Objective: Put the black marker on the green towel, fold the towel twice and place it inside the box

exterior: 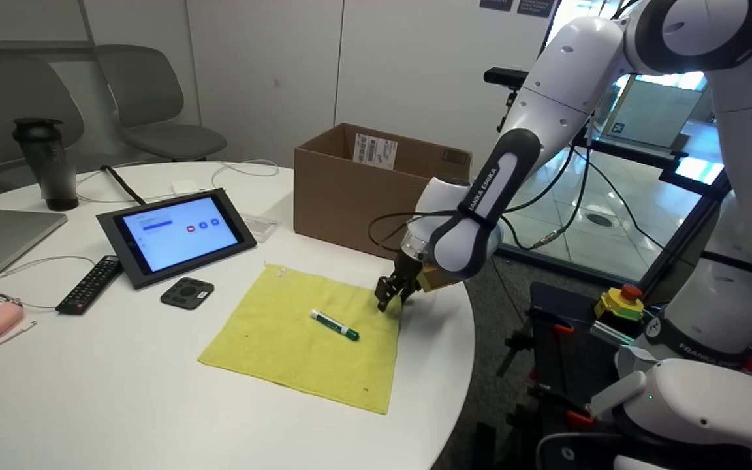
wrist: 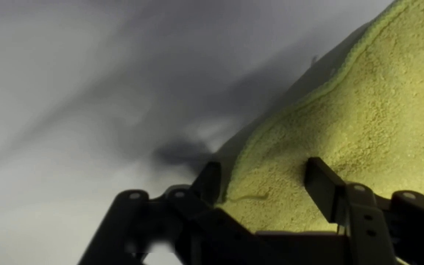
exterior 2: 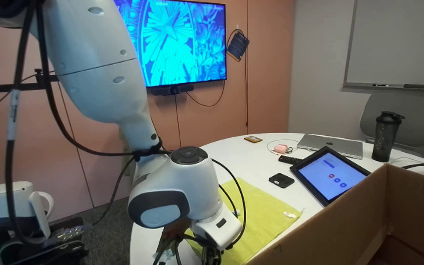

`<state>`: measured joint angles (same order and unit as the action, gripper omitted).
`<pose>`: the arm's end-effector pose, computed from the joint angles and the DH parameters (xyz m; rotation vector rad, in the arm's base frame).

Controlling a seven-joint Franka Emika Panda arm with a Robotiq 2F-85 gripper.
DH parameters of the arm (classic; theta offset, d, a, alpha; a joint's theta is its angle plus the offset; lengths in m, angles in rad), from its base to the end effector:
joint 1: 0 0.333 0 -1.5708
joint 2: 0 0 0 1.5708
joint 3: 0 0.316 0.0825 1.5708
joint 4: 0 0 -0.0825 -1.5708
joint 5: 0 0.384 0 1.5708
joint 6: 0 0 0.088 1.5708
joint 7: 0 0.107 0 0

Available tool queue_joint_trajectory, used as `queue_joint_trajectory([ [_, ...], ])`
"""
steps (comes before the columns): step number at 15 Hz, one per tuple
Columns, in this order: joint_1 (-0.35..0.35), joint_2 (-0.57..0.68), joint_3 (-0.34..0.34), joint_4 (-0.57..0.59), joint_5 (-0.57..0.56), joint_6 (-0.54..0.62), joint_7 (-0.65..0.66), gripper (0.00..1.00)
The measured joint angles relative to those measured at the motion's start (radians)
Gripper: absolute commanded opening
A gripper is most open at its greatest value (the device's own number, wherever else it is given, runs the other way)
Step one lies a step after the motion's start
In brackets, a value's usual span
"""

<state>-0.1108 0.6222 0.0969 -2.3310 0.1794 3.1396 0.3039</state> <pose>0.5093 -0.0183 0.0915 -2.9310 0.7806 -0.2604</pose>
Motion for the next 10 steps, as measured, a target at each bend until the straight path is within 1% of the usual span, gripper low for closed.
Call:
queue_joint_trajectory([
  [2, 0.000, -0.001, 0.007, 0.003, 0.000, 0.002, -0.005, 0.23],
  [3, 0.000, -0.002, 0.011, 0.005, 0.000, 0.003, -0.005, 0.14],
  [7, 0.002, -0.006, 0.026, 0.007, 0.000, 0.010, -0.007, 0.07],
  [8, 0.002, -0.007, 0.027, 0.007, 0.000, 0.011, -0.008, 0.11],
  [10, 0.006, -0.009, 0.028, 0.007, 0.000, 0.011, -0.010, 0.13],
])
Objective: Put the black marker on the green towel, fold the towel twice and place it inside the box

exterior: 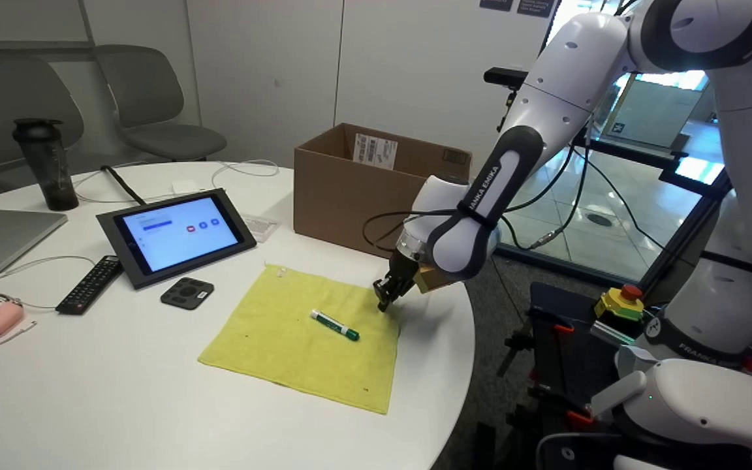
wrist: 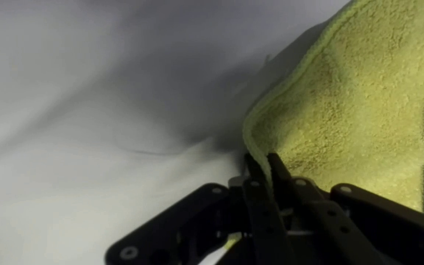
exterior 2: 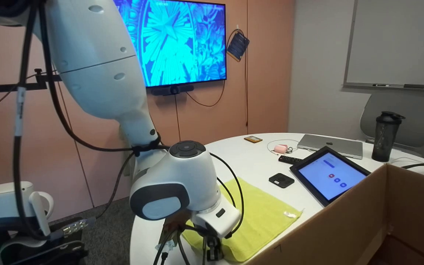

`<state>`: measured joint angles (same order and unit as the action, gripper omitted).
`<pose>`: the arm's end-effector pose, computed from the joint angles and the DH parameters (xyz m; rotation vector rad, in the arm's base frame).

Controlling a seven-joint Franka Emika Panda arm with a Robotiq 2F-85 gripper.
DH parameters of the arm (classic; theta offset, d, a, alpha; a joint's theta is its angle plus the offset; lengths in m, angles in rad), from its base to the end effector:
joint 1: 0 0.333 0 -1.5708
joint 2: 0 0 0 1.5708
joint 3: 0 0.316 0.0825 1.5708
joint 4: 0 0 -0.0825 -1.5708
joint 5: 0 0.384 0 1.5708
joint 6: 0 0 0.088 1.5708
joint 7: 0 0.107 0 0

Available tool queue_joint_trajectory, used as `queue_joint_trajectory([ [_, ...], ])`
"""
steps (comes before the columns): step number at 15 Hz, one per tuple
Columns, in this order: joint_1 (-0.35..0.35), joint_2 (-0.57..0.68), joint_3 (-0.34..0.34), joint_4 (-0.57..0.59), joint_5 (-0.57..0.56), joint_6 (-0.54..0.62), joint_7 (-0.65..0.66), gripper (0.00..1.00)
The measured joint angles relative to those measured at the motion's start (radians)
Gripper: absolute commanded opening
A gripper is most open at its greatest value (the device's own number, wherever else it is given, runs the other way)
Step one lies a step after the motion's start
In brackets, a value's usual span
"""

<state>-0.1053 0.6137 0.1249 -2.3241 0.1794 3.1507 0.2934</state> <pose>0.5160 -0.0007 0.0995 -2.9216 0.7208 -0.2933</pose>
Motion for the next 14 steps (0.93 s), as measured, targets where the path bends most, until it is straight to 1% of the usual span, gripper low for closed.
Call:
queue_joint_trajectory([
  [2, 0.007, 0.000, 0.000, 0.000, 0.000, 0.000, -0.003, 0.12],
  [3, 0.013, -0.001, 0.000, 0.000, 0.000, 0.000, -0.005, 0.14],
  [6, 0.044, -0.009, 0.003, -0.001, 0.000, 0.000, -0.016, 0.10],
  [10, 0.129, -0.050, -0.004, -0.004, -0.001, 0.000, -0.024, 0.11],
  [14, 0.212, -0.118, -0.007, -0.008, -0.005, -0.001, -0.040, 0.12],
])
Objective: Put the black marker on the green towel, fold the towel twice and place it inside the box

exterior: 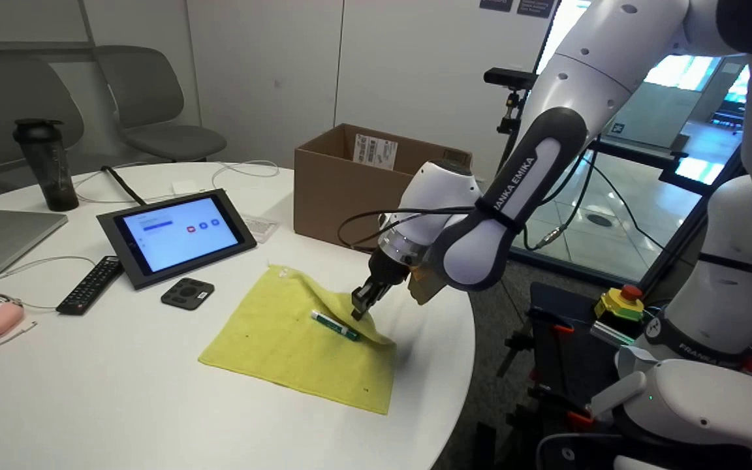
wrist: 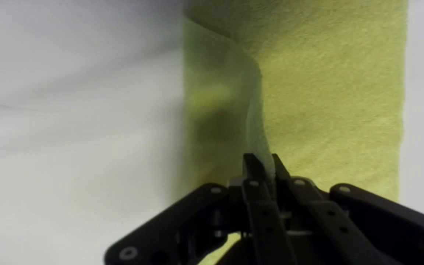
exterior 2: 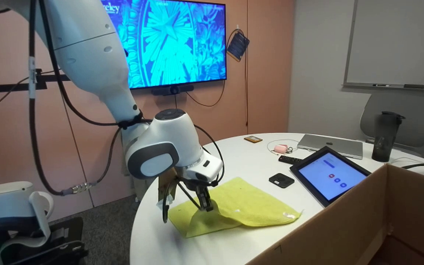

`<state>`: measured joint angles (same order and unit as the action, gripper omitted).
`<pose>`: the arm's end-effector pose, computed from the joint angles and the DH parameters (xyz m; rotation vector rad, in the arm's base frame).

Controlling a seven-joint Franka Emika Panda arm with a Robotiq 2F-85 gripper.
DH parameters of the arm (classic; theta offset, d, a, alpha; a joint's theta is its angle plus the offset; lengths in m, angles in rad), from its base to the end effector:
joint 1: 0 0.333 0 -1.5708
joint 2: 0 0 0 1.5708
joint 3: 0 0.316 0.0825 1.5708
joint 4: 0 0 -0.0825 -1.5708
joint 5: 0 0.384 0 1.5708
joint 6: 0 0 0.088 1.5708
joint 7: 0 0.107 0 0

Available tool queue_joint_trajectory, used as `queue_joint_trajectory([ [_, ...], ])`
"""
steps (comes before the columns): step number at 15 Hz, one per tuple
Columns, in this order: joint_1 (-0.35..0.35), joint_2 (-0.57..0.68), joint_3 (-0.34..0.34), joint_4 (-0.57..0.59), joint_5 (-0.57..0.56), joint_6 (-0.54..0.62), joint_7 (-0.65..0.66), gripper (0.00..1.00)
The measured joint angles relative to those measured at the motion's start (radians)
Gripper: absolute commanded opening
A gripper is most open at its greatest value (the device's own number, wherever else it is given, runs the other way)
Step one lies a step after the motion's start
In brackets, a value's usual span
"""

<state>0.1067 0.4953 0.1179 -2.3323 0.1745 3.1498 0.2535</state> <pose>0.5258 0.1065 0.1590 -2.9380 0.3347 -0.4349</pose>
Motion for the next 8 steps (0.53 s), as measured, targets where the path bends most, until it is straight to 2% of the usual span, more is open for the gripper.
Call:
queue_joint_trajectory([
  [3, 0.052, -0.029, 0.004, 0.000, -0.010, -0.005, -0.016, 0.11],
  [8, 0.124, -0.011, 0.018, 0.001, -0.030, -0.032, -0.038, 0.11],
])
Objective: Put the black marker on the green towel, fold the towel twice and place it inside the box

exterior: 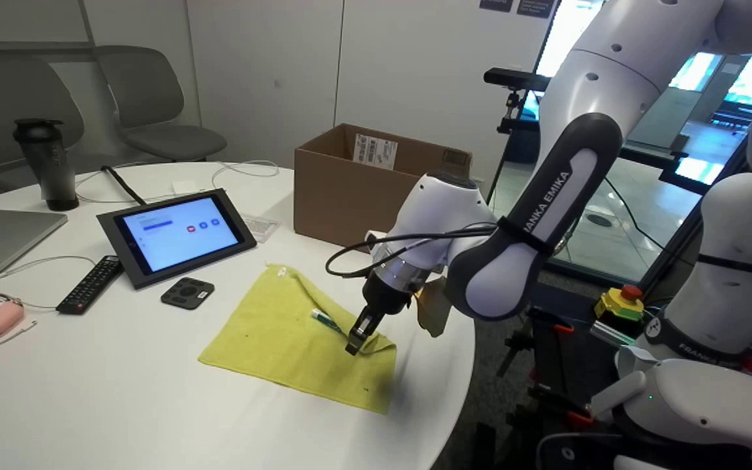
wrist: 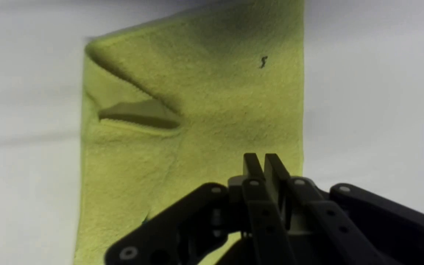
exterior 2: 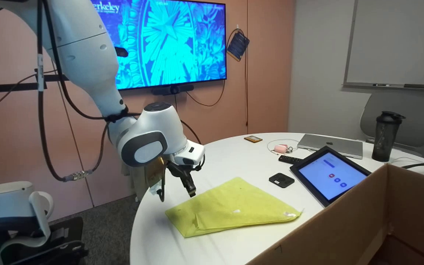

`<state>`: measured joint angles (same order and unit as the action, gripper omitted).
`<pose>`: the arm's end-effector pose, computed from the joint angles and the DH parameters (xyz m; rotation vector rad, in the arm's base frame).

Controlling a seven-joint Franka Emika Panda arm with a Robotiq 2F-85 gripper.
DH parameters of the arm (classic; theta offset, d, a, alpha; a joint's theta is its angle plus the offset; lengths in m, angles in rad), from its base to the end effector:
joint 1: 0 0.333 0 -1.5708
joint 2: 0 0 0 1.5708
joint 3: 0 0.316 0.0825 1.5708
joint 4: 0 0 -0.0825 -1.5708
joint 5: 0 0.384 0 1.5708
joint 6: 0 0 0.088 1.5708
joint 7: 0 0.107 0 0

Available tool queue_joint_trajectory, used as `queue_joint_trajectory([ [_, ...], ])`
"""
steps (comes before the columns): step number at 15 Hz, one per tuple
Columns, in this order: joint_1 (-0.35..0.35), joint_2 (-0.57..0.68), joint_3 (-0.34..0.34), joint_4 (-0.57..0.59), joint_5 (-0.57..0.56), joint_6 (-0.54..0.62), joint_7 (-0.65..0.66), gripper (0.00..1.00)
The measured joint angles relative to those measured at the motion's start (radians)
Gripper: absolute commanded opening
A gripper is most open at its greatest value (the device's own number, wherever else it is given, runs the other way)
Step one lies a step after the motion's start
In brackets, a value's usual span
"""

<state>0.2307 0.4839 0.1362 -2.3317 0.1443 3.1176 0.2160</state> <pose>0.5045 0.1834 0.1623 -2.9474 0.0266 -0.3920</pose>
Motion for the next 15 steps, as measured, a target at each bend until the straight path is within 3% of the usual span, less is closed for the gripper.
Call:
queue_joint_trajectory([
  [6, 0.071, 0.041, -0.034, 0.006, -0.022, -0.007, -0.001, 0.13],
  [7, 0.086, 0.040, -0.056, 0.009, -0.022, -0.002, 0.002, 0.19],
  [8, 0.103, 0.040, -0.083, 0.012, -0.022, 0.011, 0.007, 0.35],
  [9, 0.121, 0.040, -0.115, 0.017, -0.022, 0.027, 0.018, 0.44],
  [15, 0.240, 0.053, -0.310, 0.073, 0.001, 0.098, 0.076, 0.90],
])
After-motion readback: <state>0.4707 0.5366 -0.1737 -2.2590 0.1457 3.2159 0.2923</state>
